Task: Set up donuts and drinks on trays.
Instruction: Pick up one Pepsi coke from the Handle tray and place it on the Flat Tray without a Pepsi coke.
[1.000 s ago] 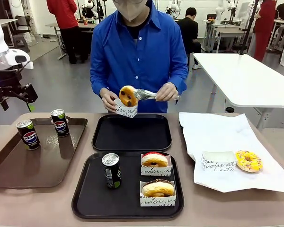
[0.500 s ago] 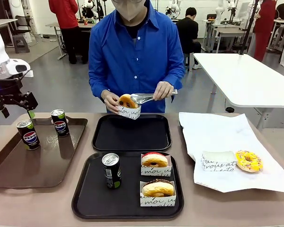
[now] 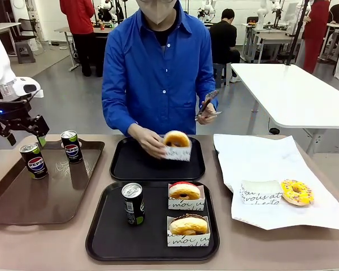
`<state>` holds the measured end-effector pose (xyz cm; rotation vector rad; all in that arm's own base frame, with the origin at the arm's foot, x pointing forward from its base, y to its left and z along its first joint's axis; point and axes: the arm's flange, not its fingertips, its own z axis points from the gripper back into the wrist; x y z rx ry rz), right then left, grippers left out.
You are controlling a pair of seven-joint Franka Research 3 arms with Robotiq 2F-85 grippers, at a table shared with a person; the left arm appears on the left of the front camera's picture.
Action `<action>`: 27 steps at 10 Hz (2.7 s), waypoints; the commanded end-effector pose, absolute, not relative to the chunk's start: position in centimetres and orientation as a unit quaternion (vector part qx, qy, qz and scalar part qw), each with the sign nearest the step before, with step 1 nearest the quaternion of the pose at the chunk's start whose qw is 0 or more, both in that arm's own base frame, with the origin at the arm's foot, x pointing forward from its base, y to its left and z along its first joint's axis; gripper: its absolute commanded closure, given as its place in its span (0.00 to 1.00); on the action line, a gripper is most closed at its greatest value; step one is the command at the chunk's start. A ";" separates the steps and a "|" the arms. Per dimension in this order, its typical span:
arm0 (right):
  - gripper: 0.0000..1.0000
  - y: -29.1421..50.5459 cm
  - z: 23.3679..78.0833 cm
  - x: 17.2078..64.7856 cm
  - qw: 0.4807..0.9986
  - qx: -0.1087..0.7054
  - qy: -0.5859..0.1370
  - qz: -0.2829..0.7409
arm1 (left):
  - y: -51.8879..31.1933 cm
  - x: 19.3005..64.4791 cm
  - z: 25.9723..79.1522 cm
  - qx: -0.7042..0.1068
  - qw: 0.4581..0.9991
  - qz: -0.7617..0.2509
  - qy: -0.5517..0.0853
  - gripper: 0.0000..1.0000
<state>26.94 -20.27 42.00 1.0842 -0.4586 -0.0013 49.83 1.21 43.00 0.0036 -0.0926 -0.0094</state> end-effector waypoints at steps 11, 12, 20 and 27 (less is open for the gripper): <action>0.00 -20.2 42.0 27.2 0.822 0.522 -0.227 0.000 | 1.8 51.3 38.4 0.002 1.000 -0.004 -0.025 0.00; 0.00 -20.2 42.0 27.2 0.822 0.522 -0.227 0.000 | 1.8 51.2 38.3 0.001 1.000 -0.008 -0.025 0.28; 0.00 -20.2 42.0 27.2 0.822 0.522 -0.227 0.000 | 1.3 51.1 40.5 0.009 1.000 0.014 -0.025 1.00; 0.00 -20.2 42.0 27.2 0.822 0.522 -0.227 0.000 | -0.9 41.4 54.3 -0.004 1.000 0.022 -0.007 1.00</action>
